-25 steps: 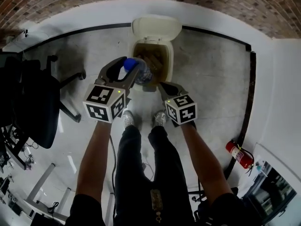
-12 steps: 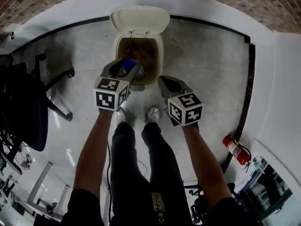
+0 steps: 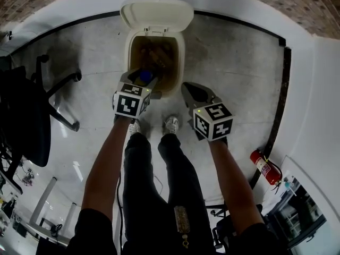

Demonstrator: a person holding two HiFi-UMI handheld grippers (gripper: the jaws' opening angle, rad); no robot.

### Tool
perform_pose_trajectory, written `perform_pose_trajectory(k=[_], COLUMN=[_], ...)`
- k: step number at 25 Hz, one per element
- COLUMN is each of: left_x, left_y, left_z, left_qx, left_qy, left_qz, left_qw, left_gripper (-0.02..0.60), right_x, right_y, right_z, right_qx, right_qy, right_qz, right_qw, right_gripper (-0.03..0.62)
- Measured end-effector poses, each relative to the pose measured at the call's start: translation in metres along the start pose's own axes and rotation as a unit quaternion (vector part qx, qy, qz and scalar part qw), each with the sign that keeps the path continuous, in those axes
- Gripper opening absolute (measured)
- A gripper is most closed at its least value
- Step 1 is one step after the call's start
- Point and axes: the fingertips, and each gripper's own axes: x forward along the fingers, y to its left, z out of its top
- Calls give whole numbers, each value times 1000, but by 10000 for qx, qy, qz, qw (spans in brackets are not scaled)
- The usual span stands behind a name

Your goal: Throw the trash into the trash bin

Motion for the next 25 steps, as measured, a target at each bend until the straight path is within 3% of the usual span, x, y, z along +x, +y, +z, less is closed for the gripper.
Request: perform_pose_trajectory(k=[2, 8, 10, 12, 16, 21, 25], left_x=[-1, -13, -22, -32, -52, -73, -85], left_y=[0, 6, 9, 11, 12, 15, 22], left_z=[-1, 14, 23, 35, 56, 80, 89], left_qx=[25, -31, -90, -146, -220, -162, -347], left_qy=[19, -208, -360, -538, -794, -993, -1075], left_qz=[-13, -9, -36, -89, -205, -274, -266], left_qw=[10000, 9998, 9993, 9984, 9964, 9945, 9932], left_gripper=[304, 293, 255, 146, 13, 8, 8], right_x=[1, 3, 3, 3, 2, -6, -9], right_y=[-1, -13, -22, -29, -35, -44, -36], right_z=[3, 32, 55, 83, 143, 216, 256], right_qx=[1, -52, -77, -112, -261, -496, -631], right_qy=[-17, -216, -385, -605, -1028, -1517, -1766], right_qz=[-1, -113, -194, -273, -409, -624, -660], right_qw=[10000, 9997, 9990, 9977, 9935, 9852, 9800], right_gripper=[3, 3, 3, 3, 3, 3, 3])
